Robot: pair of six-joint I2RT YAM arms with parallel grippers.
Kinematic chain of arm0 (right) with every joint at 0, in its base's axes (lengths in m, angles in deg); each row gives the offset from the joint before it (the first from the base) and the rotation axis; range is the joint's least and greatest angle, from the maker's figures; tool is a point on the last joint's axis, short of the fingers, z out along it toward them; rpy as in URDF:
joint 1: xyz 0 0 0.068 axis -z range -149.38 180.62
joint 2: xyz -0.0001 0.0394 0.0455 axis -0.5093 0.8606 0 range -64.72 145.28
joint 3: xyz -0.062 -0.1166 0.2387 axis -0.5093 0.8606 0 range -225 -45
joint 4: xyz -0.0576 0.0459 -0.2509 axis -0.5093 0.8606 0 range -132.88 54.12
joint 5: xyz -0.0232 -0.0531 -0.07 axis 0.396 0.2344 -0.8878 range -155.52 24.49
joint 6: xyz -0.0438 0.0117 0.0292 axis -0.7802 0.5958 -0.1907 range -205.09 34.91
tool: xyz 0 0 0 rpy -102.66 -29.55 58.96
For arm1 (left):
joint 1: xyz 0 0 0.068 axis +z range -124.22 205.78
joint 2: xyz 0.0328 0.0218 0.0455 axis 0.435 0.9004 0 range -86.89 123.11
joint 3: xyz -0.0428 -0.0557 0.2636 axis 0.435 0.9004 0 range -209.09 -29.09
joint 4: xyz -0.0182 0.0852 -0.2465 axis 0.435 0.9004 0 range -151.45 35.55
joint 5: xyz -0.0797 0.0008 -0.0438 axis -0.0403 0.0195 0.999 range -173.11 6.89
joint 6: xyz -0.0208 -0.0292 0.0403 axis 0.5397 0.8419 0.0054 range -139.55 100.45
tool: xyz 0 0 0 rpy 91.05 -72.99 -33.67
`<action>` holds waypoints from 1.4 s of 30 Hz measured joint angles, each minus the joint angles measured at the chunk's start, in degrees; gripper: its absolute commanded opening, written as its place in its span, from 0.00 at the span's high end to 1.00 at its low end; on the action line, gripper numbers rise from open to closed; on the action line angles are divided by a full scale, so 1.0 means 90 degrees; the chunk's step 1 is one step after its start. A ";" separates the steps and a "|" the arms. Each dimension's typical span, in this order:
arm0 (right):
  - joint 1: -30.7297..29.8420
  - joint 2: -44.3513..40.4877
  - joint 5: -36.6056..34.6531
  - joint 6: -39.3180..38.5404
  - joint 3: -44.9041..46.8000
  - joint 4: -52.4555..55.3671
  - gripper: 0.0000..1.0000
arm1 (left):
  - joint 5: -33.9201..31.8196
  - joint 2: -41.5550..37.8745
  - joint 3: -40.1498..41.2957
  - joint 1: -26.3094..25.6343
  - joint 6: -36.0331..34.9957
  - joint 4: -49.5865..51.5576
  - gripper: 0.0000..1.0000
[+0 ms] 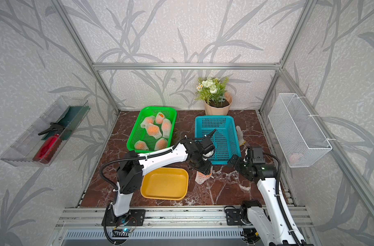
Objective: Remove foam nets from oranges
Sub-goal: Place the orange at the center of the board.
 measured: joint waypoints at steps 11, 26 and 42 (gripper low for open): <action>0.0024 0.0211 0.0194 -0.0068 0.0347 -0.1022 0.01 | -0.0151 0.0401 -0.0359 0.0515 0.0051 0.0214 0.56; 0.0049 -0.0034 0.0318 -0.0216 0.0350 -0.0969 0.01 | 0.0306 0.0223 0.0644 0.0104 0.0153 -0.0653 0.43; 0.0046 -0.1049 0.0709 -0.0430 0.0318 0.0330 0.01 | 0.0845 -0.0976 0.1350 0.0146 0.0493 -0.0738 0.17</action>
